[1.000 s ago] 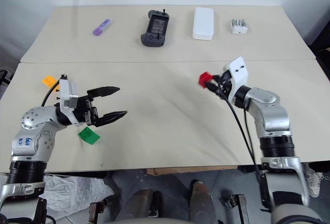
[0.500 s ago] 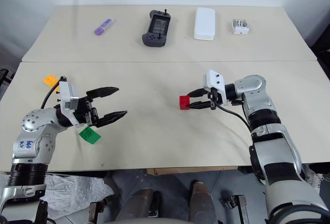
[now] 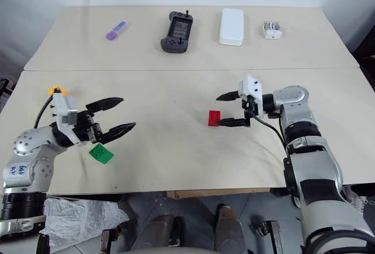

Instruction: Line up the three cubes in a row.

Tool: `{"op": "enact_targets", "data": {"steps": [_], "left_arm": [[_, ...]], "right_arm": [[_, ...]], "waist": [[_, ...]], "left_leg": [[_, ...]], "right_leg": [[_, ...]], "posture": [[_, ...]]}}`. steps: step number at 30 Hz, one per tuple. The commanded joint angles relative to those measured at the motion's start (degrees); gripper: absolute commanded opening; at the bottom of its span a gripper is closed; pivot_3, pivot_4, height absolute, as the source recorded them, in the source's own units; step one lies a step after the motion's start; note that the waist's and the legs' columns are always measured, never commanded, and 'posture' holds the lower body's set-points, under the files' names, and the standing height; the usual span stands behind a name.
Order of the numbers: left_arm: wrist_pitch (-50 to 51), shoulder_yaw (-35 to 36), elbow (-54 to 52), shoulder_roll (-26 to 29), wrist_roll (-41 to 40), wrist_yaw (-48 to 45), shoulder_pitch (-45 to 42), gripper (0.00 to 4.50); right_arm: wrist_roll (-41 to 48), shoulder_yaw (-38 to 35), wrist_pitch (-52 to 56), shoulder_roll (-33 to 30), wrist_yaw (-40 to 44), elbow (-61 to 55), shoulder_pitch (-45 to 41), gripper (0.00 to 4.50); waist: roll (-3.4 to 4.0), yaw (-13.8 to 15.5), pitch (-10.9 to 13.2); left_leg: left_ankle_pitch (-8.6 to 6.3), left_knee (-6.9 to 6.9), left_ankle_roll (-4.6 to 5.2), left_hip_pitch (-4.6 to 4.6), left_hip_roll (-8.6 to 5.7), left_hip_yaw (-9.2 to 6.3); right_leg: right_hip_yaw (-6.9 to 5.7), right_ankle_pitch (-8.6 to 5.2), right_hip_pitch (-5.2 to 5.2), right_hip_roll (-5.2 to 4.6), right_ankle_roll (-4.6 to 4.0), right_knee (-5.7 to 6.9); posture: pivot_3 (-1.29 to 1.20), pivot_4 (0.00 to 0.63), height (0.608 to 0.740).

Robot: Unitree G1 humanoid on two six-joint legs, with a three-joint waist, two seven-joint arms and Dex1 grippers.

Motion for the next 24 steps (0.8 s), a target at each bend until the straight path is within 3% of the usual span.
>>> {"op": "enact_targets", "data": {"steps": [1, 9, 13, 17, 19, 24], "left_arm": [[-1.04, 9.24, -0.16, 0.83, -3.01, 2.93, 4.75, 4.5], [-3.47, 26.5, 2.96, -1.53, -4.87, 6.61, 23.22, 4.5], [-3.27, 30.3, 3.78, -3.23, -6.17, 6.65, 29.67, 4.5], [-2.96, 31.31, 3.02, -4.29, -6.63, 6.22, 34.61, 4.5], [-6.7, 28.64, 2.76, -3.95, -3.18, 3.13, 37.3, 4.5], [-5.42, 27.4, -0.35, -4.96, -6.67, 3.26, 35.86, 4.5]], "right_arm": [[11.83, -2.55, 3.53, -1.44, 4.19, -14.38, 4.9, 4.47], [22.62, -2.03, 18.49, 1.91, -0.49, -46.28, 21.64, 4.47], [22.6, -0.91, 20.44, 5.03, -2.67, -54.26, 26.21, 4.47], [21.95, -0.03, 21.54, 7.17, -4.24, -58.44, 28.94, 4.47], [21.19, -0.12, 20.92, 7.68, -4.65, -58.8, 29.77, 4.47], [20.66, -1.33, 21.08, 6.61, -5.22, -59.69, 32.0, 4.47]], "waist": [[0.0, 0.01, 0.0], [0.04, 0.25, 0.02], [0.03, 0.72, 0.02], [-0.04, 1.29, -0.02], [-0.05, 1.42, -0.03], [-0.07, 1.79, -0.04]], "left_leg": [[-0.01, 0.0, -0.03, 0.0, 0.02, -0.02], [-0.09, 0.01, -0.15, 0.02, 0.14, -0.04], [-0.12, 0.04, -0.18, 0.04, 0.13, -0.03], [-0.16, 0.05, -0.18, 0.06, 0.11, -0.06], [-0.2, 0.04, -0.16, 0.06, 0.1, -0.04], [-0.23, 0.03, -0.15, 0.05, 0.11, -0.08]], "right_leg": [[-0.03, -0.01, 0.01, 0.01, -0.01, -0.01], [-0.37, -0.04, 0.01, -0.01, -0.08, -0.01], [-0.39, -0.05, 0.04, -0.07, -0.09, 0.0], [-0.39, -0.04, 0.06, -0.1, -0.11, -0.01], [-0.37, -0.03, 0.04, -0.11, -0.13, -0.01], [-0.39, -0.03, 0.04, -0.11, -0.18, -0.03]], "posture": [[0.0, 0.15, 0.74], [0.0, 0.15, 0.74], [0.0, 0.15, 0.74], [0.0, 0.15, 0.74], [0.0, 0.15, 0.74], [0.0, 0.15, 0.74]]}}
